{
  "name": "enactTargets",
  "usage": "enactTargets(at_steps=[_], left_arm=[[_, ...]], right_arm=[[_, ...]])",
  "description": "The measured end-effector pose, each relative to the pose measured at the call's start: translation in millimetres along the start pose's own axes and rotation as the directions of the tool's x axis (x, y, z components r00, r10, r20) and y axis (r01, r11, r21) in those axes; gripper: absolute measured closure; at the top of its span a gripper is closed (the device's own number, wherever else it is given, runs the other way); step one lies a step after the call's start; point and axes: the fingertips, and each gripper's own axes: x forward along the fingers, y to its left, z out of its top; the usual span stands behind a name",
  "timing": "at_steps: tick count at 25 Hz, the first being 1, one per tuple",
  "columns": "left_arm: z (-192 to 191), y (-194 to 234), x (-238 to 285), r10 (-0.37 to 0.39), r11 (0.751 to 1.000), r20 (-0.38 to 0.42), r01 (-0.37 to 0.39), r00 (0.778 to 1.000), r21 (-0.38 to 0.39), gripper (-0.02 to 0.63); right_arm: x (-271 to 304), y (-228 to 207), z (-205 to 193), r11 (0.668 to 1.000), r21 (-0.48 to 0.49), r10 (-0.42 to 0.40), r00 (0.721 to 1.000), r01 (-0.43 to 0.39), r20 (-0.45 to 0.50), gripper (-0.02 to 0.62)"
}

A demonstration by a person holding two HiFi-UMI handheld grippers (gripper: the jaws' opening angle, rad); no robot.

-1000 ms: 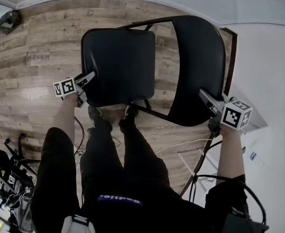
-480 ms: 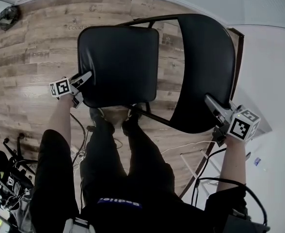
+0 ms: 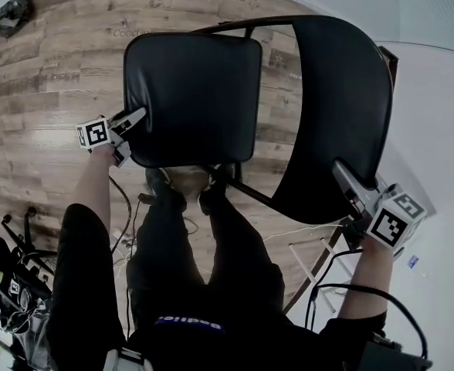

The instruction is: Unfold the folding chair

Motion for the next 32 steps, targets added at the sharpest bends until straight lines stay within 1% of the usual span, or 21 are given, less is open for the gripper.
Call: enactTargets(at_steps=[3, 6, 8, 9, 11, 13, 15, 18, 22, 25, 26, 27, 29, 30, 32], left_arm=[[1, 0, -1, -0.034, 0.999, 0.002, 0.034, 0.999, -0.004, 0.327], [0, 4, -1, -0.03, 1.0, -0.001, 0.03, 1.0, -0.003, 0.327], [2, 7, -5, -0.007, 1.0, 0.009, 0.007, 1.0, 0.007, 0.324], [4, 8, -8, 0.006, 1.0, 0.03, -0.006, 1.0, 0.009, 0.317], [10, 8, -16, 0.037, 0.999, 0.096, -0.036, 0.995, -0.005, 0.279], [14, 11, -26, 0.095, 0.995, 0.143, -0.093, 0.985, -0.024, 0.265], [16, 9, -37, 0.148, 0.989, 0.16, -0.146, 0.976, -0.023, 0.265], [21, -8, -51, 0.171, 0.985, 0.167, -0.172, 0.971, -0.008, 0.265], [21, -52, -59, 0.137, 0.99, 0.127, -0.141, 0.982, 0.021, 0.265], [12, -90, -65, 0.114, 0.993, 0.107, -0.118, 0.988, 0.024, 0.265], [5, -103, -67, 0.106, 0.994, 0.088, -0.109, 0.991, 0.028, 0.265], [-3, -116, -69, 0.098, 0.994, 0.058, -0.101, 0.993, 0.041, 0.265], [-17, -138, -71, 0.097, 0.991, -0.006, -0.096, 0.995, 0.09, 0.265], [-21, -146, -74, 0.103, 0.988, -0.029, -0.099, 0.994, 0.12, 0.265], [-27, -169, -78, 0.107, 0.983, -0.06, -0.096, 0.992, 0.159, 0.265]], right_arm=[[1, 1, 0, 1.0, 0.001, -0.004, 1.0, 0.004, 0.002, 0.509], [2, 0, 0, 1.0, 0.001, -0.007, 1.0, 0.007, 0.007, 0.509], [2, 2, 0, 1.0, 0.002, -0.011, 1.0, 0.011, 0.014, 0.508], [2, 3, 0, 1.0, 0.004, -0.015, 1.0, 0.015, 0.017, 0.506], [2, 3, -1, 1.0, 0.007, -0.022, 1.0, 0.022, 0.018, 0.503], [2, 2, -2, 1.0, 0.005, -0.025, 1.0, 0.025, 0.016, 0.503], [2, 3, -2, 1.0, 0.007, -0.019, 1.0, 0.019, 0.019, 0.503], [2, 3, -2, 1.0, 0.02, 0.01, 0.999, -0.011, 0.035, 0.495], [1, 5, 0, 0.999, 0.036, 0.022, 0.999, -0.024, 0.038, 0.489], [0, 5, -8, 0.998, 0.054, 0.017, 1.0, -0.016, -0.002, 0.483], [-2, 4, -13, 0.998, 0.061, 0.011, 1.0, -0.01, -0.017, 0.479], [-6, 2, -16, 0.997, 0.072, 0.006, 1.0, -0.004, -0.023, 0.475], [-16, -2, -19, 0.996, 0.093, -0.006, 1.0, 0.007, -0.018, 0.465], [-22, -2, -19, 0.995, 0.096, -0.011, 1.0, 0.013, -0.017, 0.449], [-31, 2, -21, 0.995, 0.096, -0.02, 0.999, 0.023, -0.034, 0.44]])
